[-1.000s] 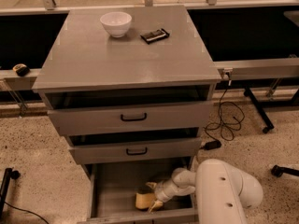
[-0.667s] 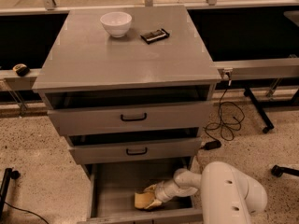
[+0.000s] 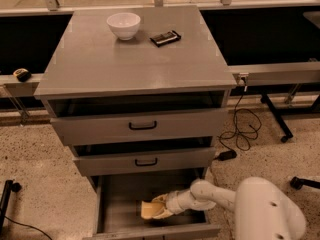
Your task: Pick sponge from bottom drawer and place on counter
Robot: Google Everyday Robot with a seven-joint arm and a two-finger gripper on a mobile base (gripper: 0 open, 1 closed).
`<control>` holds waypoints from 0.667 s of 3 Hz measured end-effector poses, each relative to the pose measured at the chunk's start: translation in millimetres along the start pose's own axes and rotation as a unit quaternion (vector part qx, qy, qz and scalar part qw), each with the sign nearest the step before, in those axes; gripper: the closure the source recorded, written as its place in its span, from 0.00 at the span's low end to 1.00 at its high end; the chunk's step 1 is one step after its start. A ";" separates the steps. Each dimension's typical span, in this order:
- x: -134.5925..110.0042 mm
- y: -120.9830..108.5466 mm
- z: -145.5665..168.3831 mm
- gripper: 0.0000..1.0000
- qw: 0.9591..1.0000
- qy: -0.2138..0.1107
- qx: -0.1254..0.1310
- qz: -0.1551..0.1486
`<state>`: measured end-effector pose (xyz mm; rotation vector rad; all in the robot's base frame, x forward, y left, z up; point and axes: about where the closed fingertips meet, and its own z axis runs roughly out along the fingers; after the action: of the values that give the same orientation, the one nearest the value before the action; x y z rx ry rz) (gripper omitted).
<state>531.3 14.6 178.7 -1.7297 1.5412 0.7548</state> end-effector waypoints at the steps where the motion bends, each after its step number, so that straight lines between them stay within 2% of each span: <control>1: -63.9 -21.6 -61.8 1.00 0.995 -0.025 0.066 -0.072; 2: -138.6 -7.0 -126.7 1.00 0.987 -0.048 0.085 -0.124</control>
Offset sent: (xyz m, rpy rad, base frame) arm -0.0935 -0.0181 0.3158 0.2125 -0.3654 0.1709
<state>517.9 -5.2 365.1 -1.6927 1.2577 0.5564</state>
